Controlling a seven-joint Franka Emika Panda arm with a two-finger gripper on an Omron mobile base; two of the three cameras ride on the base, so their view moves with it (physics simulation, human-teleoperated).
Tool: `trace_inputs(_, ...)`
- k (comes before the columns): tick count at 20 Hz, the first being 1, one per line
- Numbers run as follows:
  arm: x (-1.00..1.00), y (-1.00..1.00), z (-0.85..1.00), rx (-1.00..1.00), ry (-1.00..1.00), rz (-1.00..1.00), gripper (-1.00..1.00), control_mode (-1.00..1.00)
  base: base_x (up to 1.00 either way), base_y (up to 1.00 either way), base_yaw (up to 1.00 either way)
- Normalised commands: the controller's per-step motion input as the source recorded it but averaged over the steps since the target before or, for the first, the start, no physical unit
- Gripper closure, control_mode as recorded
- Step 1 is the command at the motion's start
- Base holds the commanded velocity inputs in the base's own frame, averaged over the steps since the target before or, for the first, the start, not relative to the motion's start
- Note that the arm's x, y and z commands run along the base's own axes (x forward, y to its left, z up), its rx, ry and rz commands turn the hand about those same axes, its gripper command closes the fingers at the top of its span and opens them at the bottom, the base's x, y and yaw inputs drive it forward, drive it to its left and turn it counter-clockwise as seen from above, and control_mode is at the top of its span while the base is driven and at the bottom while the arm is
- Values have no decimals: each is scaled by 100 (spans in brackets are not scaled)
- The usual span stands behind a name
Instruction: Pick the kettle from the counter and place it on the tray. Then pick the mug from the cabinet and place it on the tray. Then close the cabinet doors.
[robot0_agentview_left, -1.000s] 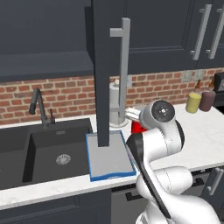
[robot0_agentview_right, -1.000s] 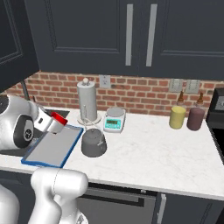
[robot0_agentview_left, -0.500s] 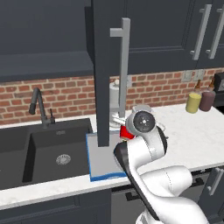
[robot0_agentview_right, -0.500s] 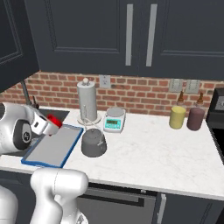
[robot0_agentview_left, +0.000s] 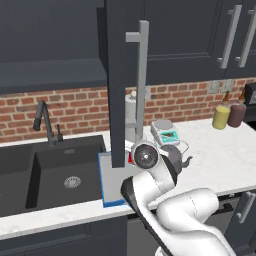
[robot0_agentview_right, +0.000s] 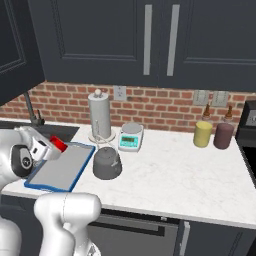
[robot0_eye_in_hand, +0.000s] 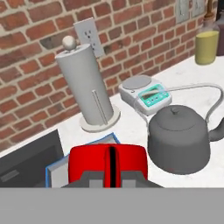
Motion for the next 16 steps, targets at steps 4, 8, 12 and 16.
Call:
trace_inputs(4, 0, 0, -49, -6, -13, -2, 100, -100, 0, 0, 0)
trace_inputs(8, -10, 0, -39, -10, -13, -8, 100, -100, 0, 0, 0)
trace_inputs(12, -20, 1, -30, -12, -7, -15, 100, -100, 0, 0, 0)
trace_inputs(16, -22, 5, -25, -11, -2, -23, 100, -100, 0, 0, 0)
